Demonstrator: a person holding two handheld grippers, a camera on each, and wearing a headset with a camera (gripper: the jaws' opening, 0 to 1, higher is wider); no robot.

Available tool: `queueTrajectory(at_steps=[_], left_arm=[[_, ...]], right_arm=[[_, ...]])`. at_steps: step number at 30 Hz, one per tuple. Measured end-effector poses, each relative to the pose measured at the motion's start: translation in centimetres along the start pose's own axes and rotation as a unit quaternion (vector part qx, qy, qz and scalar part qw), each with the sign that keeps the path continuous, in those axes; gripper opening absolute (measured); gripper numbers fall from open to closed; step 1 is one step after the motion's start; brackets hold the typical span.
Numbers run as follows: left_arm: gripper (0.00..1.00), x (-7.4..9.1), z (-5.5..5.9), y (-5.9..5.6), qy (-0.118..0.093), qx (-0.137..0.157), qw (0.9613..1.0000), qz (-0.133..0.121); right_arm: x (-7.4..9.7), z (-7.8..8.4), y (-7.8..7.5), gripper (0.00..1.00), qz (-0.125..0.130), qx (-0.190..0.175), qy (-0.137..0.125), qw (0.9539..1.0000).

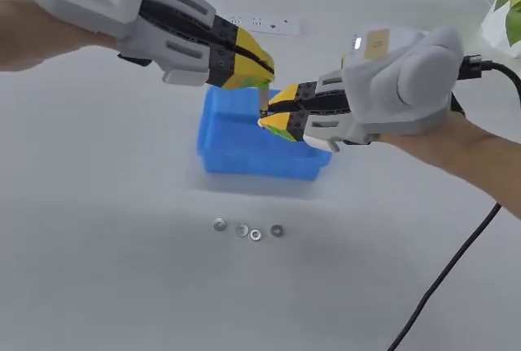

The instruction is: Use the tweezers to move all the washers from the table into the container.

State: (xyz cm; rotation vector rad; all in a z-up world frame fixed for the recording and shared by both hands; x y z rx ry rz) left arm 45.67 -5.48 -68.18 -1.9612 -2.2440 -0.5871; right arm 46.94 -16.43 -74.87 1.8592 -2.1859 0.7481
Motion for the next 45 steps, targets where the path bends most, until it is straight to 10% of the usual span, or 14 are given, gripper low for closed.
queueTrajectory(at_steps=[16,45], left_arm=[[0.05,-2.1,3.7,1.0,0.008,0.042,0.9991,0.006],[0.05,-2.7,6.2,1.7,0.015,0.070,0.9975,0.001]], right_arm=[[-2.0,3.5,-0.7,0.09,-0.024,-0.029,0.029,0.9989],[-3.1,5.5,-1.0,0.09,-0.029,-0.061,0.054,0.9963]])
Point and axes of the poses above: the centre of the closed fingertips' face, and the gripper's own axes: x roughly backward along the fingers, y roughly to its left, z roughly out of its underside, the point moved 8 cm from there along x, roughly backward along the fingers, and after that the axes turned 6 degrees about -y, right-handed, at the moved point
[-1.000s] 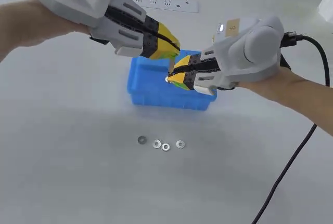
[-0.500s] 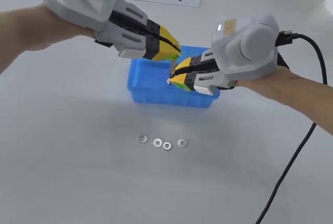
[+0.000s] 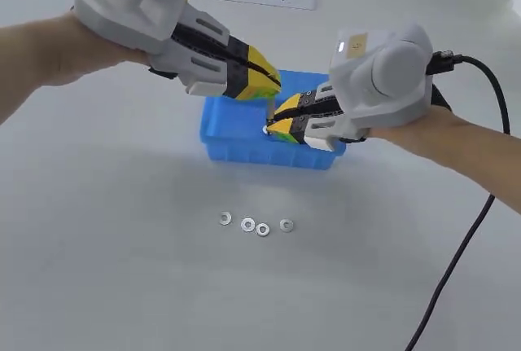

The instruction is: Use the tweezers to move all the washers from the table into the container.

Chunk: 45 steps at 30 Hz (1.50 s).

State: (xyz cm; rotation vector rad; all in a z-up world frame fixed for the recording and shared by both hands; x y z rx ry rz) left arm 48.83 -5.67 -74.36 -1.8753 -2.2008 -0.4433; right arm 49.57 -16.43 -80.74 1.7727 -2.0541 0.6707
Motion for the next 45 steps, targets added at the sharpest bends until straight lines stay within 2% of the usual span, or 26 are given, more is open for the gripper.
queueTrajectory(at_steps=[6,13,21,28,33,38,43,45], left_arm=[[0.05,0.0,0.3,0.5,0.001,-0.001,1.0000,-0.002],[0.05,0.0,0.1,0.4,-0.001,-0.004,1.0000,0.000],[0.05,0.2,-0.8,0.3,-0.008,-0.013,0.9999,0.002],[0.05,0.9,-1.9,0.1,-0.007,-0.028,0.9996,0.005],[0.05,1.6,-3.1,-0.8,-0.008,-0.045,0.9989,0.010],[0.05,2.3,-4.2,-2.1,-0.008,-0.058,0.9981,0.017],[0.05,3.1,-5.2,-4.2,-0.006,-0.076,0.9968,0.023],[0.05,3.4,-5.5,-4.5,-0.005,-0.080,0.9965,0.023]], right_arm=[[0.1,-0.4,-0.1,0.11,0.003,-0.002,-0.010,0.9999],[0.1,-0.8,-0.2,0.15,0.003,-0.007,-0.021,0.9997],[-0.1,-1.3,-0.1,0.14,0.002,0.000,-0.031,0.9995],[0.6,-2.2,-0.1,0.13,0.006,-0.003,-0.047,0.9989],[1.4,-3.0,0.6,0.14,0.009,0.001,-0.054,0.9985],[2.3,-4.1,1.9,0.14,0.005,0.019,-0.061,0.9980],[3.2,-5.2,3.2,0.15,0.001,0.035,-0.068,0.9971],[3.4,-5.5,4.0,0.16,-0.002,0.039,-0.068,0.9969]])
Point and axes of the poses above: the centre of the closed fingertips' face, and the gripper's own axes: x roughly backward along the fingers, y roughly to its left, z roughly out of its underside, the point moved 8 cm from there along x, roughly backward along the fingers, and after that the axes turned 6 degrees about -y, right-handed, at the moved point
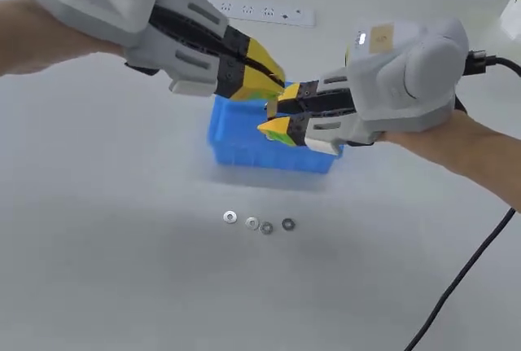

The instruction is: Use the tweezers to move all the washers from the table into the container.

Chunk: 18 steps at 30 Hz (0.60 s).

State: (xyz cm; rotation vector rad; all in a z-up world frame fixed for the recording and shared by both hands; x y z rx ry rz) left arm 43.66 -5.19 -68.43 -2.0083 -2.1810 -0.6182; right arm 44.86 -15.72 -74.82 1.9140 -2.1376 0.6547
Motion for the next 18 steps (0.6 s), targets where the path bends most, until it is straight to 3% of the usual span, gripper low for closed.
queueTrajectory(at_steps=[9,18], left_arm=[[0.05,0.7,-0.9,-3.5,-0.008,0.015,0.9998,-0.004],[0.05,0.0,-0.1,-6.4,-0.002,0.039,0.9992,0.008]], right_arm=[[0.4,-0.6,3.0,0.15,-0.006,-0.009,-0.010,0.9999],[0.1,0.8,5.8,0.15,-0.018,-0.029,0.004,0.9994]])
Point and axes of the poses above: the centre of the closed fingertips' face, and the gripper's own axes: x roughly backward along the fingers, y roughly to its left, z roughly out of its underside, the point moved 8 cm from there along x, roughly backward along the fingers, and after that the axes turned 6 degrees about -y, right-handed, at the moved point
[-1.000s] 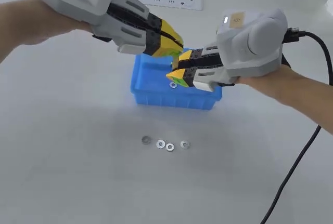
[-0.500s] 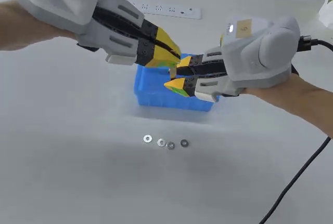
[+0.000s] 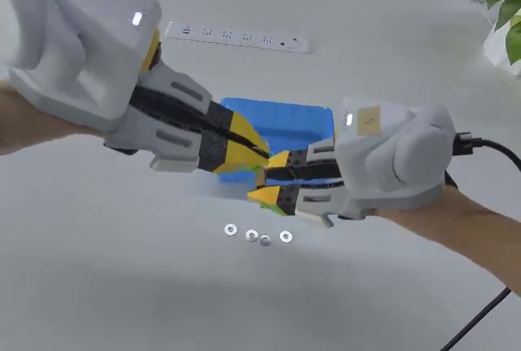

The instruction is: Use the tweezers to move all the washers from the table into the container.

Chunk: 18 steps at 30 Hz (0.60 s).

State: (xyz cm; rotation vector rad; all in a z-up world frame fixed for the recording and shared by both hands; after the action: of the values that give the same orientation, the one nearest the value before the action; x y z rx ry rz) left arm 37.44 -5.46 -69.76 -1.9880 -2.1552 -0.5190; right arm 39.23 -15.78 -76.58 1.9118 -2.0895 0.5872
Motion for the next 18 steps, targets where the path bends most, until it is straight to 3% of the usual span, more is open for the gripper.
queueTrajectory(at_steps=[7,18], left_arm=[[0.05,-0.6,1.2,-1.4,0.000,0.018,0.9998,0.001],[0.05,-1.6,2.5,-2.2,-0.001,0.039,0.9992,0.006]], right_arm=[[-0.3,1.4,1.3,0.15,-0.007,-0.014,0.012,0.9998],[-0.5,2.9,2.3,0.16,-0.016,-0.026,0.025,0.9992]])
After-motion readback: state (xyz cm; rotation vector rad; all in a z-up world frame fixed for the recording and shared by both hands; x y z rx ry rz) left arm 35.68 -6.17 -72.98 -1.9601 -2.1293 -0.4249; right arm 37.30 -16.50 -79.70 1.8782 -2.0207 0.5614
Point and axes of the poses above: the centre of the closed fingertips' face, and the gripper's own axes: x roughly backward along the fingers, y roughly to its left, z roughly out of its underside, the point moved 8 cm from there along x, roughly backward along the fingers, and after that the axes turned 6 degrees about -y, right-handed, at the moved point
